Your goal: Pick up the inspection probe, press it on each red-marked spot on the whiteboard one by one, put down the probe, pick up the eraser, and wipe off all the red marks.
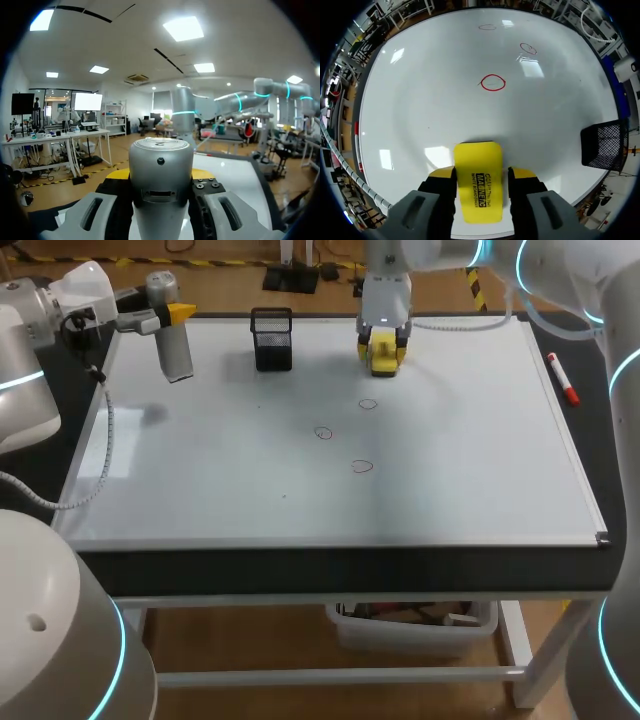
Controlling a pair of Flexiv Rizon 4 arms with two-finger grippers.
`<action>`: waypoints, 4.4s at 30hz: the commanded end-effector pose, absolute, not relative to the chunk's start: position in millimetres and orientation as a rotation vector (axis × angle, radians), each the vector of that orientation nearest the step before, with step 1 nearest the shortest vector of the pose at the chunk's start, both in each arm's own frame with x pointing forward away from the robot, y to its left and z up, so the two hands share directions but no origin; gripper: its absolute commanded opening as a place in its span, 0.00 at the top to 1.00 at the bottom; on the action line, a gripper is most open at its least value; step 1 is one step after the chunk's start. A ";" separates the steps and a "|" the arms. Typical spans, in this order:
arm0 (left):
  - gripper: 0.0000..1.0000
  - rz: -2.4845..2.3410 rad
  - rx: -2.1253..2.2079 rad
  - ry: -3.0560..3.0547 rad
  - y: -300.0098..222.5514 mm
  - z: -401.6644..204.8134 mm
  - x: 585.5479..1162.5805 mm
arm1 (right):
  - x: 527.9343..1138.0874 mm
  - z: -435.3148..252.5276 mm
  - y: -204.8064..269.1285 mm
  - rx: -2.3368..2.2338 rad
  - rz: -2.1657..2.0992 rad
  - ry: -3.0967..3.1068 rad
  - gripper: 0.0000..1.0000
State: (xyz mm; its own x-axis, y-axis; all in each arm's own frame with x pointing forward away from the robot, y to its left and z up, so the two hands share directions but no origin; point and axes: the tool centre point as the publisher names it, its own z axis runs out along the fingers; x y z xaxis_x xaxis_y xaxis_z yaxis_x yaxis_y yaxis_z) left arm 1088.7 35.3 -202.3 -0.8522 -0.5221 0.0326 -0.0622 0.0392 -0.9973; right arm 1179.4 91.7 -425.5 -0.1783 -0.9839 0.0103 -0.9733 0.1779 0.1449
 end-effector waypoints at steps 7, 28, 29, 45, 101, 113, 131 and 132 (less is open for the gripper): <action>1.00 -1.875 -0.590 1.979 34.8 -202.7 1089.3 | 1181.0 -414.8 89.5 1.942 -0.127 -2.334 1.00; 1.00 -1.875 -0.590 1.979 34.8 -202.7 1089.3 | 1133.8 -387.7 36.5 1.744 -0.076 -2.506 1.00; 1.00 -1.875 -0.590 1.979 34.8 -202.7 1089.3 | 1130.4 -387.1 33.8 1.730 -0.075 -2.514 1.00; 1.00 -1.875 -0.590 1.979 34.8 -202.7 1089.3 | 1086.3 -381.9 1.1 1.571 -0.033 -2.604 1.00; 1.00 -1.871 -0.563 1.992 31.6 -198.3 1088.9 | 1066.4 -368.1 -17.1 1.428 0.119 -2.706 1.00; 1.00 -2.043 -0.318 2.099 -51.6 -179.6 1056.3 | 1066.4 -368.1 -17.1 1.428 0.119 -2.706 1.00; 1.00 -2.260 0.017 2.240 -147.2 -193.6 973.5 | 1066.4 -368.1 -17.1 1.428 0.119 -2.706 1.00; 1.00 -2.288 0.074 2.243 -153.6 -198.3 971.3 | 1066.4 -368.1 -17.1 1.428 0.119 -2.706 1.00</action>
State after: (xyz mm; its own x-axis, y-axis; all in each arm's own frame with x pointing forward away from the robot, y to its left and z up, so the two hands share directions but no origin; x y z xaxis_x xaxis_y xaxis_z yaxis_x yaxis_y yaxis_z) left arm 965.0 -142.4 -186.8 -0.9997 0.0152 0.0214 -0.0214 0.0048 -0.9998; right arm 1066.3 -16.2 -370.4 -0.5639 -0.8195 0.1021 -0.8252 0.5640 -0.0307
